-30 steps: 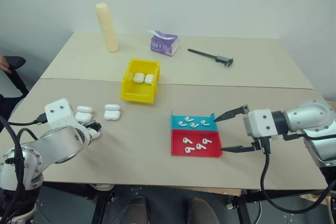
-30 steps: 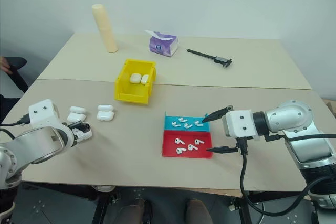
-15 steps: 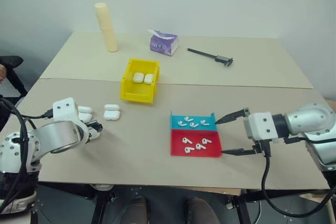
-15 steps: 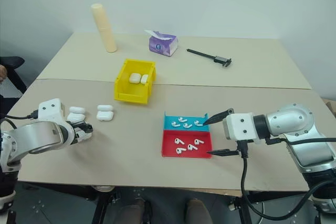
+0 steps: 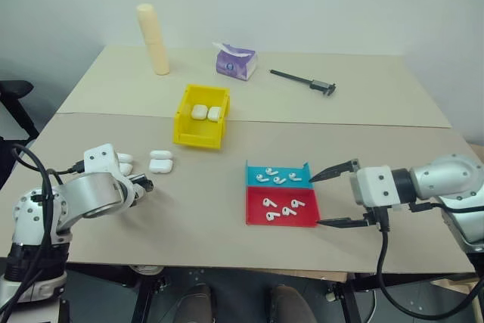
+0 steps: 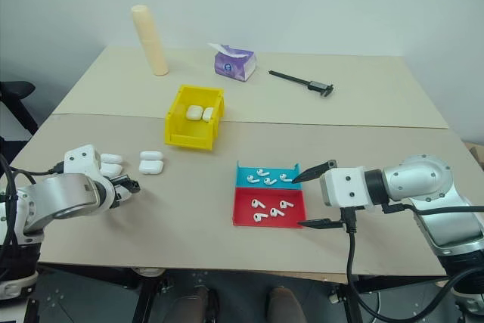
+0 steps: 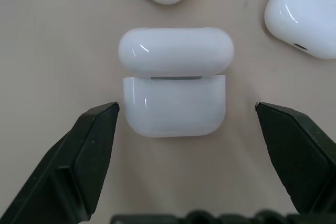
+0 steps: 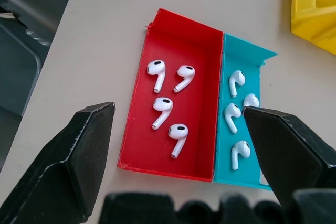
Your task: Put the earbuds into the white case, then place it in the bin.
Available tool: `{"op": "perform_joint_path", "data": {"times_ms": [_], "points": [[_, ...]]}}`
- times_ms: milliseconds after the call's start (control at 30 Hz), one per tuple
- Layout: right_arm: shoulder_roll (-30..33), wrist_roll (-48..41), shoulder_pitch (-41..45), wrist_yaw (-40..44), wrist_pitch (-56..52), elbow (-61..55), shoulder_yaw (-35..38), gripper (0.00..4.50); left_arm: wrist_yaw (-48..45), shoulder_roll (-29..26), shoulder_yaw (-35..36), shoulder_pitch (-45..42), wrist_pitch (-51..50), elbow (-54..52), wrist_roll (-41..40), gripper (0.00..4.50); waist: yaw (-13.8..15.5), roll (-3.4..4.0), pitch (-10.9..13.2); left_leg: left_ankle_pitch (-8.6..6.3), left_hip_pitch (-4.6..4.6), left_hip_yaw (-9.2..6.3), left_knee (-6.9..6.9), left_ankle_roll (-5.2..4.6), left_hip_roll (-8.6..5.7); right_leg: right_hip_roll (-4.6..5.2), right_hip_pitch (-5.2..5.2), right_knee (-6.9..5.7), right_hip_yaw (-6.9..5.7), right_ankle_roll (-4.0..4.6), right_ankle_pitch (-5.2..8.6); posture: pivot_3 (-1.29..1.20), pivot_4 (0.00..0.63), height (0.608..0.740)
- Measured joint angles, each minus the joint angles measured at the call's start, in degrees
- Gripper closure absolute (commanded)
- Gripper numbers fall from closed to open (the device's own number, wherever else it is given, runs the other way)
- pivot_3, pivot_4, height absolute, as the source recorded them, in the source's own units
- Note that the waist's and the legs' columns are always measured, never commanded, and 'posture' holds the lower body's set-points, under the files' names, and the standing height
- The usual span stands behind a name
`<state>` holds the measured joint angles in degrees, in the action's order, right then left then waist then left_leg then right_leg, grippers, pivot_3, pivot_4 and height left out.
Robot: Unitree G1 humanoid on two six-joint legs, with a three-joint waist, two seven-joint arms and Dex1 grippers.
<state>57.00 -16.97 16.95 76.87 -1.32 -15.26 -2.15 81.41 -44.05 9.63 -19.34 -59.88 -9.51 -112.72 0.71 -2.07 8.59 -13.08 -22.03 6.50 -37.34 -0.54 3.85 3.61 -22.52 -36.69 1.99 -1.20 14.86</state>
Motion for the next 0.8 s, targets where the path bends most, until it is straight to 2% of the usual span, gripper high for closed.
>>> {"op": "perform_joint_path", "data": {"times_ms": [800], "points": [[0.3,0.0,-0.7,0.4,-0.1,0.0,0.6,0.02,2.4,1.1,-1.4,-1.3,1.5,3.1,0.0,0.0,0.0,-0.01,0.0,0.0,-0.02,-0.01,0.0,0.0,0.0,0.0,0.0,0.02,-0.01,0.0,0.0,0.0,0.15,0.74]]}}
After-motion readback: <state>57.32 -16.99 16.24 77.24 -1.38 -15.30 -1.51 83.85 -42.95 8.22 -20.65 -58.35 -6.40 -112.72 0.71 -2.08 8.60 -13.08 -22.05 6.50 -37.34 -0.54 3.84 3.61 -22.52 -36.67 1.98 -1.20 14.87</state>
